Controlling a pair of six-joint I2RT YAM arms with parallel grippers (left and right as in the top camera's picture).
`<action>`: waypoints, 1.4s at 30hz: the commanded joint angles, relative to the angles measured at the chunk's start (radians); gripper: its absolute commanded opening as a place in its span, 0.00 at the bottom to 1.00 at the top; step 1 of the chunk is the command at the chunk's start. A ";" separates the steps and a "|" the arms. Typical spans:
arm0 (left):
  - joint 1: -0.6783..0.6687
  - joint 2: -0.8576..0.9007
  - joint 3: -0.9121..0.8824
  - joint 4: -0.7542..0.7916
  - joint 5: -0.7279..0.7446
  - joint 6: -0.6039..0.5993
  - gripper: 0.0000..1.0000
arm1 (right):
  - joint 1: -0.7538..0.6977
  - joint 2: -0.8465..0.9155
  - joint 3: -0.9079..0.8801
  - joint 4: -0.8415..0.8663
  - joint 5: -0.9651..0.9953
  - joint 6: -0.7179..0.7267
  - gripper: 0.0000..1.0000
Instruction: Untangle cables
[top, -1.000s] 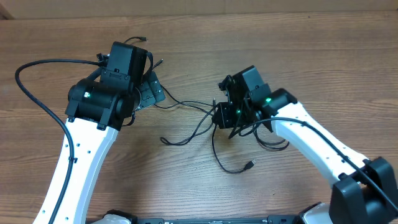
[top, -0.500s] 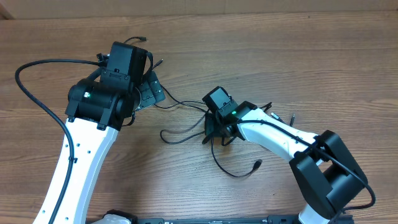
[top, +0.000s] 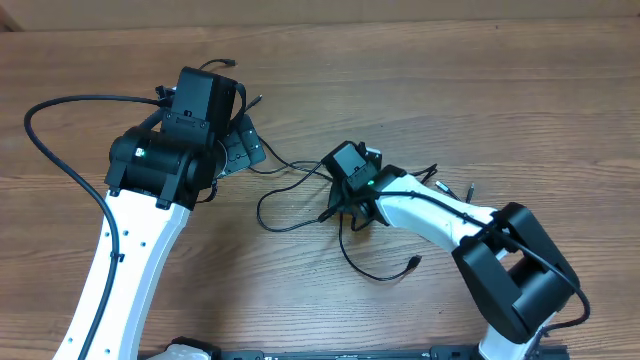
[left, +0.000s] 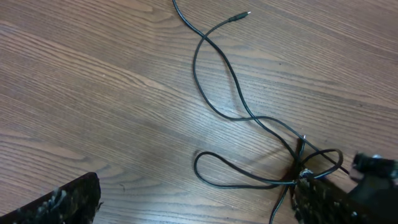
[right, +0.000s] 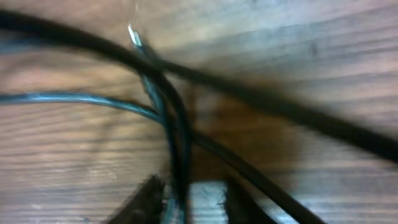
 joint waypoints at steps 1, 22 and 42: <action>0.007 -0.013 0.008 0.001 -0.017 0.005 0.99 | 0.021 0.028 0.000 0.001 0.028 0.026 0.44; 0.007 -0.013 0.008 0.001 -0.017 0.005 1.00 | -0.009 -0.039 0.092 -0.249 -0.068 -0.138 0.04; 0.007 -0.013 0.008 0.001 -0.017 0.005 1.00 | -0.583 -0.682 0.134 -0.358 -0.152 -0.535 0.04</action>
